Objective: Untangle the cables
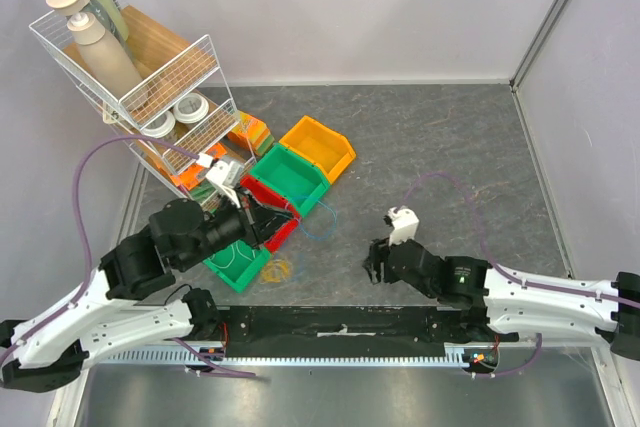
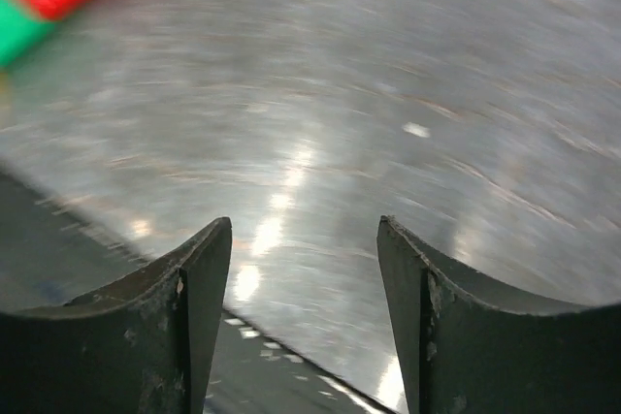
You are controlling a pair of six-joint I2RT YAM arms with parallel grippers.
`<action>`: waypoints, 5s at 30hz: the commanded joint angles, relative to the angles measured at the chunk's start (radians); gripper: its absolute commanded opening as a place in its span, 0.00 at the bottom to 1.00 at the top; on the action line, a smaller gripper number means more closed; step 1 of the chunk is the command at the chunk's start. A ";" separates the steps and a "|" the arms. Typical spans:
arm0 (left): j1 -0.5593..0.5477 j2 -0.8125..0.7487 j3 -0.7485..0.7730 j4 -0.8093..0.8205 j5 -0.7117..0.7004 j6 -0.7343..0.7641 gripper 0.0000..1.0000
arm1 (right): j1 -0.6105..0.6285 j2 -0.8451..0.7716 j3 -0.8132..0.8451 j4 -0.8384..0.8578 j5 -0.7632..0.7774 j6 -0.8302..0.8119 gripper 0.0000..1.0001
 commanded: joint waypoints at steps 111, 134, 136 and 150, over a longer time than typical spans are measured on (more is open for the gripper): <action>0.002 0.054 -0.002 -0.002 -0.044 -0.282 0.02 | 0.042 0.121 -0.003 1.036 -0.546 -0.145 0.00; -0.001 0.168 -0.306 0.401 0.549 -0.207 0.02 | 0.060 -0.068 0.135 0.602 -0.207 -0.174 0.00; -0.002 0.173 -0.286 0.404 0.560 -0.192 0.02 | 0.060 -0.022 0.164 0.553 -0.190 -0.156 0.00; -0.001 0.139 -0.184 0.208 0.334 -0.147 0.02 | 0.060 -0.067 0.098 0.537 -0.311 -0.136 0.00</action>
